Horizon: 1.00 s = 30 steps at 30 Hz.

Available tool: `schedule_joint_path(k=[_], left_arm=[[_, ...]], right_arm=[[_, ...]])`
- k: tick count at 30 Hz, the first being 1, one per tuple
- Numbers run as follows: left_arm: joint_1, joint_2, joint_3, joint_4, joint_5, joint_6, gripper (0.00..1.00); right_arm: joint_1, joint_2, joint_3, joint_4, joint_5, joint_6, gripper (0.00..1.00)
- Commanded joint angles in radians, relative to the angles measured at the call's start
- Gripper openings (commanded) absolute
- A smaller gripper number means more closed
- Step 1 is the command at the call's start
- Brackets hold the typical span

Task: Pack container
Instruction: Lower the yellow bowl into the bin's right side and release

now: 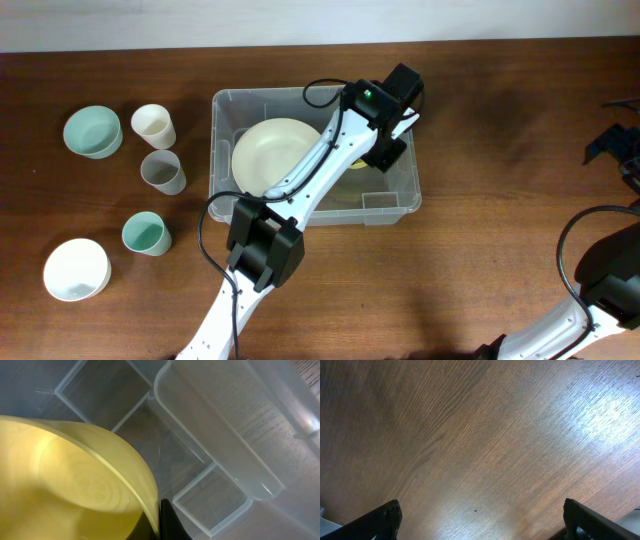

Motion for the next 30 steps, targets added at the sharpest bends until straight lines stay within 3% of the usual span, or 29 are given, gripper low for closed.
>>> schedule_joint_path(k=[1,7,9,12,20,25,28,30], left_arm=[[-0.006,0.036,-0.008,0.0,0.0,-0.01,0.02],[-0.008,0.067,-0.008,-0.016,0.001,-0.01,0.03],[-0.008,0.067,-0.008,-0.016,0.001,-0.01,0.17],[-0.008,0.067,-0.008,-0.015,0.0,-0.01,0.18],[-0.007,0.067,0.022,-0.009,-0.024,-0.01,0.4],[0.008,0.065,0.22,-0.064,-0.148,-0.022,0.6],[0.039,0.063,0.407,-0.124,-0.273,-0.106,0.64],[0.073,0.063,0.54,-0.179,-0.367,-0.166,0.79]], right_arm=[[0.0,-0.024,-0.002,0.002,0.009,0.008,0.99],[0.0,-0.024,-0.002,0.002,0.009,0.008,0.99],[0.0,-0.024,-0.002,0.002,0.009,0.008,0.99],[0.0,-0.024,-0.002,0.002,0.009,0.008,0.99],[0.0,-0.024,-0.002,0.002,0.009,0.008,0.99],[0.0,-0.024,-0.002,0.002,0.009,0.008,0.99],[0.0,-0.024,-0.002,0.002,0.009,0.008,0.99],[0.0,-0.024,-0.002,0.002,0.009,0.008,0.99]])
